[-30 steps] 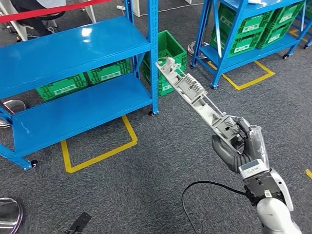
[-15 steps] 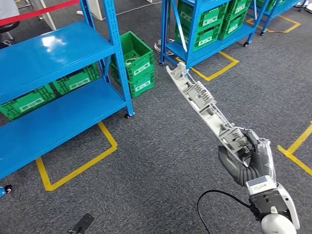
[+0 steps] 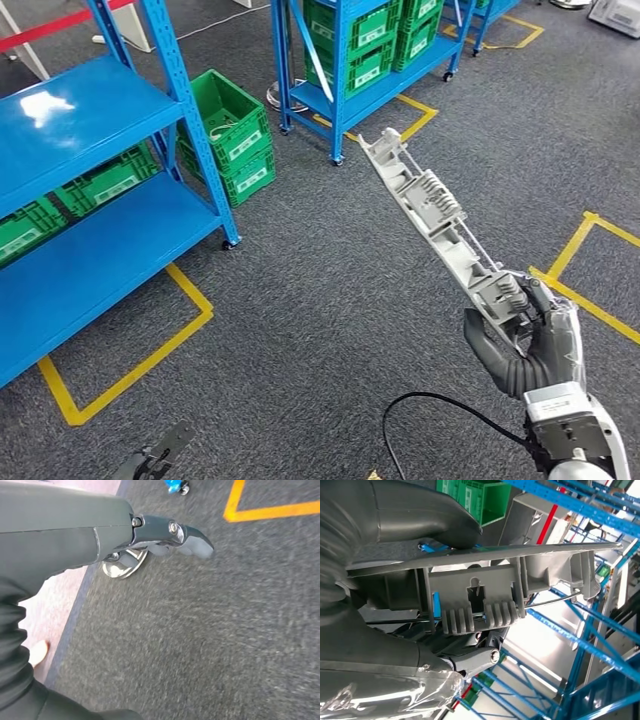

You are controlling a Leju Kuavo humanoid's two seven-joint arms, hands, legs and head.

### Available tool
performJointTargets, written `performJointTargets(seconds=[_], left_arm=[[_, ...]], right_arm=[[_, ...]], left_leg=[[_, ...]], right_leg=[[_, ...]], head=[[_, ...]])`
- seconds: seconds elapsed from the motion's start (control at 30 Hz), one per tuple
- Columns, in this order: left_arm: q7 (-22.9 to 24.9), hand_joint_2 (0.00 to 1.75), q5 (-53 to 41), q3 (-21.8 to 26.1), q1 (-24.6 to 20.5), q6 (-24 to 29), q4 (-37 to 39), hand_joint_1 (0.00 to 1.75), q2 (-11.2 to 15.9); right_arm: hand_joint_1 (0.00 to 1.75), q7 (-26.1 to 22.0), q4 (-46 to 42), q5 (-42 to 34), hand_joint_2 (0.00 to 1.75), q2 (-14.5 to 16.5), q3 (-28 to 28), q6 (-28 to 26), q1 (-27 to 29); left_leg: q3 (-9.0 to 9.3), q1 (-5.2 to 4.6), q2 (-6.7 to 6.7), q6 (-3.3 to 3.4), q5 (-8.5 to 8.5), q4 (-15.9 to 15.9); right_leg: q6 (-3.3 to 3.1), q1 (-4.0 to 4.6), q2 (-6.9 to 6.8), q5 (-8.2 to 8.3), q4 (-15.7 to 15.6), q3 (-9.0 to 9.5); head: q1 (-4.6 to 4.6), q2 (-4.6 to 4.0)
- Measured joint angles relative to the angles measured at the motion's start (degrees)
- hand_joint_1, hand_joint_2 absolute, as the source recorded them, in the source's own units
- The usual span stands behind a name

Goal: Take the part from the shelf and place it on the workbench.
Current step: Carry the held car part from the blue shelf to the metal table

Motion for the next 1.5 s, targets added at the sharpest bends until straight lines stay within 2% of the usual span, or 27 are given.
performJointTargets(seconds=[0.07,0.13,0.23,0.27,0.3,0.37,0.43,0.5,0.53,0.57,0.63,0.7,0.77,0.8,0.83,0.87,0.93,0.97,1.0,1.07,1.13,1.2,1.27,1.3,1.37,1.43,1.5], left_arm=[[-0.17,1.75,0.28,0.02,0.0,0.01,0.0,0.0,-0.03],[-0.2,1.75,0.65,0.04,0.17,0.03,0.0,0.0,-0.08],[-0.11,1.75,1.18,0.07,1.04,0.07,0.0,0.0,-0.22],[0.01,1.75,1.32,0.09,1.39,0.07,0.0,0.0,-0.25],[0.12,1.75,1.45,0.13,1.67,0.08,0.0,0.0,-0.25],[0.27,1.75,1.57,0.17,1.91,0.09,0.0,0.0,-0.22],[0.3,1.75,1.57,0.17,1.92,0.1,0.0,0.0,-0.27],[0.36,1.75,1.57,0.18,1.95,0.12,0.0,0.0,-0.34],[0.42,1.75,1.57,0.19,1.95,0.13,0.0,0.0,-0.37],[0.48,1.75,1.58,0.19,1.93,0.13,0.0,0.0,-0.43],[0.55,1.75,1.59,0.2,1.89,0.17,0.0,0.0,-0.44],[0.57,1.75,1.63,0.23,2.01,0.22,0.0,0.0,-0.34],[0.71,1.75,1.94,0.29,2.22,0.23,0.0,0.0,-0.31],[0.78,1.75,2.26,0.38,2.27,0.26,0.0,0.0,-0.32],[0.82,1.75,2.67,0.51,2.29,0.31,0.0,0.0,-0.33],[0.83,1.75,3.07,0.69,2.27,0.4,0.0,0.0,-0.35],[0.91,1.75,3.92,1.15,2.26,0.64,0.0,0.0,-0.36],[1.04,1.75,4.28,1.45,2.26,0.74,0.0,0.0,-0.37],[1.28,1.75,4.66,1.76,2.27,0.8,0.0,0.0,-0.42],[1.85,1.75,5.13,2.31,2.27,0.83,0.0,0.0,-0.62],[2.42,1.75,5.35,2.73,2.23,0.81,0.0,0.0,-0.79],[2.79,1.75,5.51,3.14,2.34,0.78,0.0,0.0,-0.95],[2.86,1.75,5.61,3.45,2.58,0.78,0.0,0.0,-1.09],[2.81,1.75,5.55,3.54,2.65,0.79,0.0,0.0,-1.1],[2.61,1.75,5.29,3.61,2.64,0.82,0.0,0.0,-1.03],[2.07,1.75,4.77,3.6,2.61,0.84,0.0,0.0,-0.98],[1.29,1.75,4.08,3.56,2.62,0.87,0.0,0.0,-0.99]], right_arm=[[1.75,0.0,-0.3,0.13,1.75,0.01,-0.35,0.03,0.36],[1.75,0.01,-0.49,0.27,1.75,0.03,-0.57,0.13,0.47],[1.75,-0.01,-0.57,0.43,1.75,0.14,-0.64,0.36,0.2],[1.75,-0.01,-0.54,0.46,1.75,0.2,-0.64,0.44,0.18],[1.75,-0.01,-0.51,0.48,1.75,0.26,-0.64,0.51,0.19],[1.75,-0.01,-0.49,0.49,1.75,0.3,-0.65,0.59,0.18],[1.75,-0.02,-0.49,0.51,1.75,0.32,-0.67,0.61,0.05],[1.75,-0.03,-0.49,0.52,1.75,0.34,-0.7,0.62,-0.13],[1.75,-0.03,-0.49,0.53,1.75,0.35,-0.74,0.62,-0.15],[1.75,-0.03,-0.49,0.52,1.75,0.37,-0.78,0.62,-0.06],[1.75,-0.02,-0.48,0.5,1.75,0.38,-0.83,0.63,0.02],[1.75,-0.03,-0.46,0.49,1.75,0.39,-0.84,0.67,-0.11],[1.75,-0.04,-0.33,0.5,1.75,0.39,-0.84,0.92,-0.29],[1.75,-0.03,-0.18,0.5,1.75,0.39,-0.84,1.22,-0.45],[1.75,-0.02,0.03,0.5,1.75,0.39,-0.84,1.61,-0.73],[1.75,-0.02,0.3,0.48,1.75,0.39,-0.84,2.07,-1.17],[1.75,-0.05,1.04,0.33,1.75,0.39,-0.8,3.0,-2.65],[1.75,-0.1,1.56,0.23,1.75,0.39,-0.75,3.43,-3.59],[1.75,-0.14,2.19,0.16,1.75,0.39,-0.7,3.8,-4.54],[1.75,-0.2,3.41,0.11,1.75,0.39,-0.64,4.31,-6.12],[1.75,-0.24,4.38,0.11,1.75,0.4,-0.55,4.56,-7.41],[1.75,-0.28,5.31,0.09,1.75,0.45,-0.35,4.69,-8.61],[1.75,-0.38,6.12,0.06,1.75,0.49,-0.2,4.67,-9.28],[1.75,-0.42,6.34,0.02,1.75,0.51,-0.17,4.61,-9.32],[1.75,-0.46,6.42,-0.11,1.75,0.48,-0.14,4.31,-8.84],[1.75,-0.43,5.88,-0.19,1.75,0.38,-0.24,3.68,-7.61],[1.75,-0.37,4.79,-0.26,1.75,0.21,-0.59,2.87,-5.65]], left_leg=[[0.17,0.09,0.67,-0.54,-0.23,-0.1],[-0.71,0.26,-0.87,-1.0,-1.93,2.05],[-6.14,0.33,-3.79,-1.23,-7.08,12.97],[-7.75,0.34,-4.0,-1.29,-7.73,15.81],[-8.49,0.36,-4.09,-1.35,-7.23,16.71],[-6.78,0.61,-4.54,-1.57,-3.45,12.08],[-3.56,1.31,-6.88,-1.86,-0.15,4.85],[-2.19,1.64,-8.48,-1.56,0.43,1.73],[-2.11,1.58,-8.17,-1.08,0.35,1.52],[-2.09,1.52,-7.54,-0.63,0.48,1.5],[-1.94,1.51,-6.38,0.25,0.69,1.31],[-1.87,1.27,-5.19,0.8,0.65,1.24],[-1.84,0.97,-3.81,1.03,0.55,1.24],[-1.8,0.86,-3.13,1.07,0.49,1.25],[-1.72,0.76,-2.46,1.07,0.42,1.25],[-1.59,0.67,-1.83,1.0,0.33,1.25],[-1.33,0.32,-0.7,0.59,0.07,1.3],[-1.25,0.15,-0.19,0.34,-0.03,1.3],[-1.18,0.03,0.33,0.06,-0.04,1.23],[-1.1,0.11,1.12,-0.52,-0.1,1.07],[-1.81,0.3,-0.5,-1.05,-1.43,2.8],[-4.71,0.36,-3.13,-1.32,-4.68,8.95],[-8.19,0.36,-3.97,-1.43,-6.99,15.44],[-8.92,0.39,-4.07,-1.46,-6.64,16.37],[-7.36,0.57,-4.47,-1.49,-3.17,12.24],[-4.15,1.1,-6.92,-1.56,0.07,5.23],[-2.61,1.33,-8.74,-1.21,0.62,1.93]], right_leg=[[-0.72,-0.1,1.35,0.27,-0.23,-0.16],[-1.38,-0.33,2.5,0.54,-0.58,-0.12],[-1.92,-0.51,4.29,0.64,-0.71,-0.12],[-1.96,-0.55,5.01,0.63,-0.71,-0.11],[-1.94,-0.62,5.76,0.63,-0.7,-0.09],[-1.67,-0.9,7.25,0.63,-0.59,-0.05],[-0.97,-0.99,8.59,0.5,0.02,-0.43],[-0.13,-1.05,9.81,0.53,0.48,-1.07],[0.25,-1.18,10.41,0.69,0.44,-1.3],[0.6,-1.25,10.33,0.82,0.34,-1.52],[1.08,-1.08,7.77,-0.3,2.34,-2.75],[1.3,-0.88,4.47,-3.59,8.97,-5.89],[1.36,-0.91,3.61,-6.15,15.81,-9.08],[1.28,-0.9,3.52,-6.06,16.7,-9.42],[1.16,-0.88,3.38,-4.96,15.19,-8.49],[0.98,-0.83,2.84,-3.25,11.64,-6.45],[0.51,-0.42,0.64,-0.95,4.0,-2.07],[0.22,-0.19,-0.08,-0.54,1.81,-0.84],[-0.08,0.07,-0.22,-0.57,0.99,-0.47],[-0.81,0.14,1.12,-0.21,0.66,-0.62],[-1.48,-0.09,2.31,0.18,0.14,-0.6],[-1.92,-0.25,3.4,0.37,-0.11,-0.55],[-2.09,-0.26,4.66,0.39,-0.1,-0.58],[-2.08,-0.28,5.39,0.41,-0.09,-0.58],[-1.87,-0.45,6.9,0.46,-0.05,-0.53],[-1.3,-0.53,8.21,0.39,0.33,-0.81],[-0.52,-0.6,9.35,0.43,0.61,-1.34]], head=[[-0.03,0.0],[-0.21,0.0],[-0.53,0.0],[-0.54,0.0],[-0.53,0.0],[-0.54,0.01],[-0.6,0.01],[-0.72,0.01],[-0.75,0.01],[-0.81,0.01],[-0.52,0.01],[-0.19,0.0],[-0.19,0.0],[-0.19,0.0],[-0.19,0.0],[-0.19,0.0],[-0.25,0.0],[-0.28,0.0],[-0.33,0.0],[-0.33,0.0],[-0.47,0.0],[-0.74,0.0],[-0.86,0.0],[-0.85,0.0],[-0.85,0.0],[-0.86,0.0],[-0.89,0.0]])
